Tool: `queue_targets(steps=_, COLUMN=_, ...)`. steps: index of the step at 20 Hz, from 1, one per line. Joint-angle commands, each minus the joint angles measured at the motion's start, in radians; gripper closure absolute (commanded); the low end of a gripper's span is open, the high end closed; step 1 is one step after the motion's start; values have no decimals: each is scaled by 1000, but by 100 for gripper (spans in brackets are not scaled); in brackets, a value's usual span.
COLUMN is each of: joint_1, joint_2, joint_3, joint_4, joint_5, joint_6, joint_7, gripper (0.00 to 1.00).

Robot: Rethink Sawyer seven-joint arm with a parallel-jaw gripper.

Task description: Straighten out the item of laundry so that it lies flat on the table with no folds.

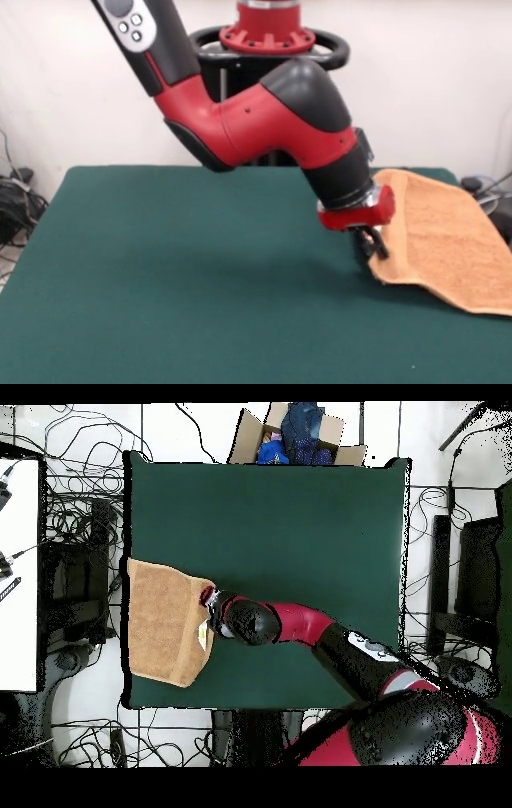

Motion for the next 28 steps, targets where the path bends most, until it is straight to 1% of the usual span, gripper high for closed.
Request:
queue_targets(steps=1, joint_1=-35, joint_2=-63, joint_3=-71, joint_4=20, joint_5=-65, joint_6=129, joint_7=-62, gripper=100)
queue_targets(steps=2, joint_1=-31, joint_2=-58, joint_3=-71, joint_4=10, joint_5=-65, joint_6=133, joint_7=-62, gripper=100)
queue_targets(steps=7, joint_1=-49, joint_2=-78, joint_3=-64, joint_4=23, joint_5=-78, joint_6=132, joint_7=-65, gripper=100)
queue_targets(steps=14, joint_1=-92, joint_2=-56, joint_3=-64, joint_4=2, joint_5=-120, joint_6=150, joint_7=-102, gripper=100)
queue_targets(steps=22, joint_1=-182, joint_2=8, joint_3=-39, joint_4=-35, joint_5=-198, joint_6=193, joint_7=-179, gripper=100)
queue_targets(steps=28, joint_1=-266, joint_2=48, joint_3=6, joint_4=-56, joint_5=-236, joint_6=266, joint_7=-251, gripper=100)
